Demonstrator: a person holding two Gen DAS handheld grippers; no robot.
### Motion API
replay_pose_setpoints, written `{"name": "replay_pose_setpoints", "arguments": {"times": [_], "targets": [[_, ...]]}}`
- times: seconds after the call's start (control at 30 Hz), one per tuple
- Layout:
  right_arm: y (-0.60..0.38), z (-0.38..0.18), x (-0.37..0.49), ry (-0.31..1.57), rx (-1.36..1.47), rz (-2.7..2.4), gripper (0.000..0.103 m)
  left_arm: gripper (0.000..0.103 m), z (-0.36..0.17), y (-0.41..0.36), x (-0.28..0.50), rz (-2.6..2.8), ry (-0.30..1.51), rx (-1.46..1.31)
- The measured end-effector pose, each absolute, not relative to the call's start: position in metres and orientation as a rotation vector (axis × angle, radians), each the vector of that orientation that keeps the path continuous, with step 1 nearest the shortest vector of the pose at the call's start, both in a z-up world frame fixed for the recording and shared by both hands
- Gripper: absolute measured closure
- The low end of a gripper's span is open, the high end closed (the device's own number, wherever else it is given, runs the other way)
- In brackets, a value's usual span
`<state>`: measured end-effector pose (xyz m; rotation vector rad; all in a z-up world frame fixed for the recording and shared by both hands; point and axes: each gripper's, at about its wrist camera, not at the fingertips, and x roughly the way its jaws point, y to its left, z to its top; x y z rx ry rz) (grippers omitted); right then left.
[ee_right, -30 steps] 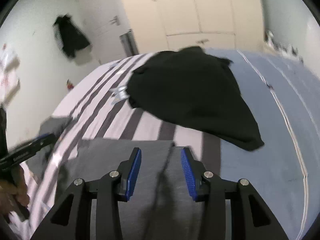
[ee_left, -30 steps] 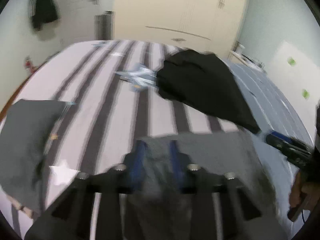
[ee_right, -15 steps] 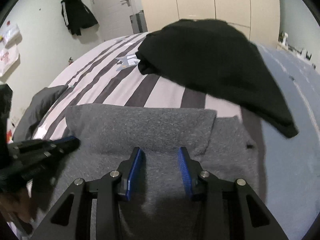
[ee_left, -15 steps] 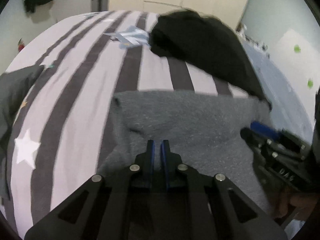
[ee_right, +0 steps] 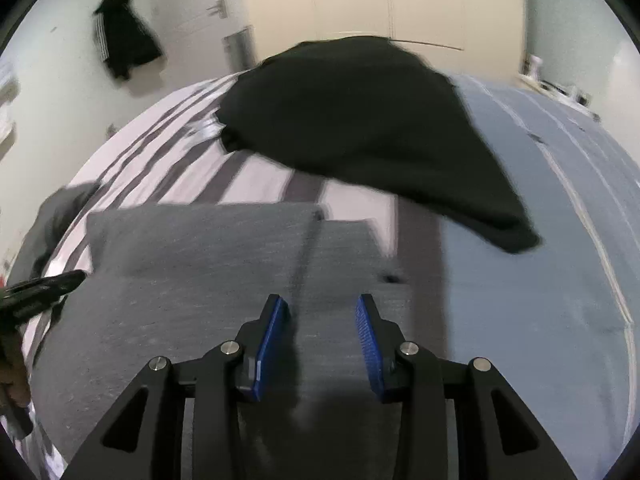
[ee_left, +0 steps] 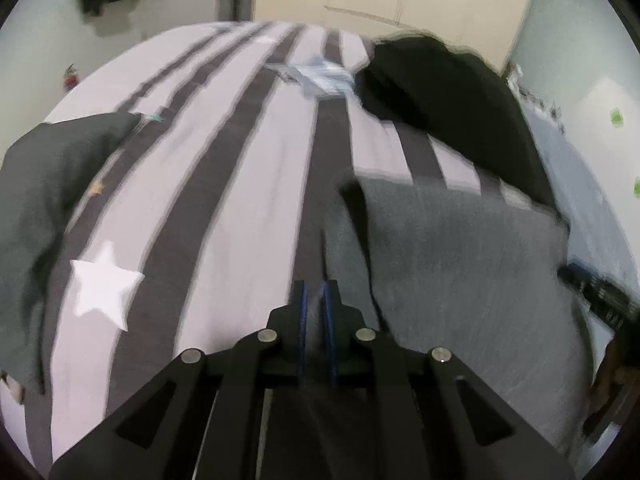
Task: Fold clothes
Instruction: 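Open both tools and smooth the folded grey garment flat, then close both tools on the folded grey garment's edges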
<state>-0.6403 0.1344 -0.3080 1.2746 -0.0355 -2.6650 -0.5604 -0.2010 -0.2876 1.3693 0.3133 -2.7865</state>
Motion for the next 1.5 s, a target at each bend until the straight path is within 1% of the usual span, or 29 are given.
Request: {"name": "replay_pose_setpoints", "arguments": {"times": [0.13,0.17,0.27,0.3,0.4,0.43,0.53,0.7,0.8,0.87,1.0,1.03,1.13,1.2,1.27,1.33,1.4,1.43,1.5], "targets": [[0.155,-0.288,-0.649,-0.153,1.251,-2.729,0.070,0.095,-0.261,-0.188,-0.577,-2.895,0.333,1.311],[0.153,-0.285,-0.652,-0.144,1.232,-2.722,0.070,0.095,-0.259,-0.182,-0.581,-2.920,0.329,1.315],[0.131,-0.276,-0.665,-0.123,1.179,-2.670,0.070,0.095,-0.268,-0.157,-0.601,-2.957,0.267,1.376],[0.123,-0.275,-0.669,-0.116,1.169,-2.647,0.070,0.095,-0.278,-0.152,-0.608,-2.938,0.234,1.425],[0.098,-0.302,-0.685,-0.035,1.235,-2.577,0.070,0.095,-0.323,-0.145,-0.627,-2.862,0.123,1.561],[0.091,-0.315,-0.690,-0.006,1.278,-2.558,0.070,0.095,-0.328,-0.144,-0.628,-2.872,0.094,1.547],[0.100,-0.332,-0.703,-0.104,1.304,-2.535,0.068,0.095,-0.327,-0.142,-0.630,-2.886,0.051,1.519],[0.120,-0.321,-0.710,-0.106,1.311,-2.589,0.068,0.095,-0.303,-0.173,-0.624,-2.825,0.150,1.441],[0.149,-0.313,-0.708,-0.135,1.347,-2.680,0.068,0.095,-0.282,-0.203,-0.615,-2.801,0.309,1.402],[0.163,-0.302,-0.702,-0.185,1.329,-2.699,0.068,0.095,-0.267,-0.202,-0.596,-2.859,0.300,1.374],[0.155,-0.266,-0.652,-0.083,1.163,-2.671,0.068,0.095,-0.248,-0.177,-0.552,-2.957,0.295,1.366],[0.148,-0.263,-0.637,-0.091,1.147,-2.656,0.068,0.095,-0.245,-0.169,-0.541,-2.979,0.297,1.369],[0.130,-0.253,-0.594,-0.113,1.097,-2.609,0.068,0.095,-0.253,-0.144,-0.508,-3.007,0.313,1.403],[0.110,-0.255,-0.564,-0.126,1.084,-2.557,0.068,0.095,-0.270,-0.125,-0.496,-2.994,0.287,1.442],[0.091,-0.269,-0.552,-0.096,1.099,-2.522,0.068,0.094,-0.293,-0.120,-0.493,-2.955,0.255,1.476],[0.080,-0.300,-0.543,-0.008,1.161,-2.490,0.068,0.092,-0.315,-0.120,-0.494,-2.929,0.245,1.491],[0.076,-0.327,-0.535,0.047,1.165,-2.476,0.068,0.092,-0.313,-0.120,-0.496,-2.932,0.215,1.499],[0.077,-0.330,-0.532,0.046,1.126,-2.481,0.068,0.092,-0.311,-0.119,-0.498,-2.934,0.197,1.503],[0.078,-0.323,-0.535,0.076,1.141,-2.451,0.068,0.092,-0.302,-0.128,-0.496,-2.930,0.224,1.487]]}}
